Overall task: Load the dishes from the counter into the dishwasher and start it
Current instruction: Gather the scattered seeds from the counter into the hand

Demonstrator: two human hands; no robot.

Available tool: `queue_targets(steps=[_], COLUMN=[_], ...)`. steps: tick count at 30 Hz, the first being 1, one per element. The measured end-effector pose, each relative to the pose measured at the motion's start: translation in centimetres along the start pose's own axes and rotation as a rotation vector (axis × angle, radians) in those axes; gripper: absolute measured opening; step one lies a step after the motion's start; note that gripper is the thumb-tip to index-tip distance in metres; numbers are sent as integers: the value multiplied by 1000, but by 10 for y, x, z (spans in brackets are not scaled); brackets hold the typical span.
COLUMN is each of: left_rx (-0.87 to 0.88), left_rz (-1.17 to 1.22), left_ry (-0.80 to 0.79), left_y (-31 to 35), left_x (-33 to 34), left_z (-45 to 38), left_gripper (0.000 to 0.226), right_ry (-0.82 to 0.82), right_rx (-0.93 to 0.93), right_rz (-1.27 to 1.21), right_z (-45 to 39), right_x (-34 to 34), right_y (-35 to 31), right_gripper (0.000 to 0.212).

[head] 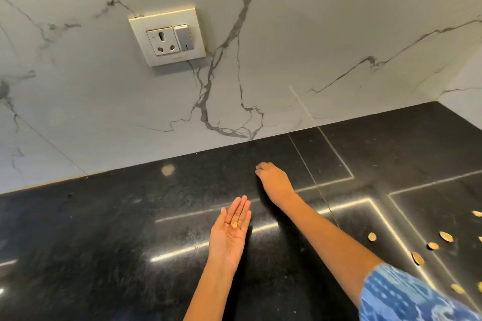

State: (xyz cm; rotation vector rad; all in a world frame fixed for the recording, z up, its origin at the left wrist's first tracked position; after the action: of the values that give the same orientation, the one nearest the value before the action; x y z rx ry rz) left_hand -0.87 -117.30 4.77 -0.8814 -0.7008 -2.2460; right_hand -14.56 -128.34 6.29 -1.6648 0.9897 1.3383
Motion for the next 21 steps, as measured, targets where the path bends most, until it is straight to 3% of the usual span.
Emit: queue_targets(steps=[3, 8, 11, 14, 16, 18, 21], left_rx=[-63, -205, -289, -349, -367, -362, -360], left_rz=[-37, -76, -80, -87, -119, -128, -153], left_ry=[25, 31, 32, 49, 51, 39, -3], left_y=[-22, -81, -122, -153, -165, -170, -175], left_x=[-3, 3, 16, 28, 32, 34, 35], left_z=[1, 9, 15, 20, 21, 21, 22], left_gripper=[39, 39, 36, 33, 31, 31, 34], right_ry=[66, 418, 423, 500, 573, 500, 246], right_rx=[32, 67, 43, 128, 282, 452, 511], right_rz=[-96, -263, -303, -269, -220, -172, -184], right_z=[63, 167, 207, 243, 267, 283, 287], right_x=[-8, -86, -109, -113, -109, -95, -66], right_y=[2, -23, -55, -45, -13, 19, 37], right_gripper=[23, 20, 18, 25, 28, 26, 33])
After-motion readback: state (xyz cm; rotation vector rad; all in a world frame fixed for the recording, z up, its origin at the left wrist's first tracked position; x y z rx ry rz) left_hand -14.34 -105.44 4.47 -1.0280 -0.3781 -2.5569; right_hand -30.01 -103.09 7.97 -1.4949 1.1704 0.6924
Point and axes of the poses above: each hand's wrist, its own z-axis away from the middle knuckle, its own x-axis out of the palm, y = z × x, the point moved 7 cm from there along -z, towards the middle knuckle, and after that the axes turned 15 degrees about -x, right-handed, at the moved point
